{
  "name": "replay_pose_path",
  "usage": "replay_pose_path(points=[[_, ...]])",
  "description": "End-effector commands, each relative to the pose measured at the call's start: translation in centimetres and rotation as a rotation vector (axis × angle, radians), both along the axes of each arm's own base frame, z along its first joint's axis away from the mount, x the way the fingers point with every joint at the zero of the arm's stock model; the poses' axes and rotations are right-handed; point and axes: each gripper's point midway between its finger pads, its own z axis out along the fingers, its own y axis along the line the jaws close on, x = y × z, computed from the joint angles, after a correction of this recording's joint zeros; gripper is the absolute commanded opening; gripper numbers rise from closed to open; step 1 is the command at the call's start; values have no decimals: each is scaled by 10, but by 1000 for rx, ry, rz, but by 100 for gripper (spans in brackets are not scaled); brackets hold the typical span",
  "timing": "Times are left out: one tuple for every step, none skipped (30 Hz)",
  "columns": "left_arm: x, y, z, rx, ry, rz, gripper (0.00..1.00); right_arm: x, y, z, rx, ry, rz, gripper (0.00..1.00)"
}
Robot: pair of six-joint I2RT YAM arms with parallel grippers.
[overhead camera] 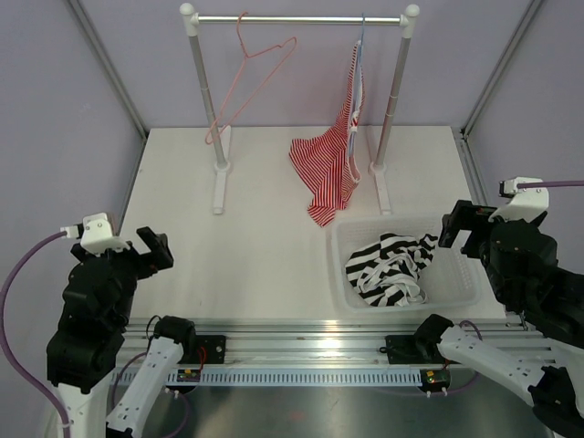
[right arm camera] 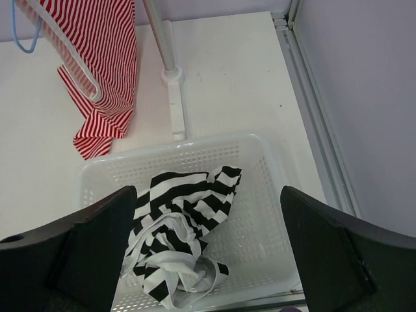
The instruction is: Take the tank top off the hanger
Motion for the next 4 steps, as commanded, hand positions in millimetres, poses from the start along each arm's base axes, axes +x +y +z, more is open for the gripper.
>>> replay_pose_path(points=[[4, -4, 9, 4, -49, -24, 99, 4, 0, 2, -7, -16, -11, 100], [4, -4, 9, 1, -51, -24, 99, 4, -1, 3, -6, -20, -14, 99], [4, -3, 10, 1, -54, -22, 99, 4, 1, 2, -1, -22, -8, 100], [5, -4, 11, 0, -56, -25, 99, 5, 3, 3, -2, -24, 1, 99]])
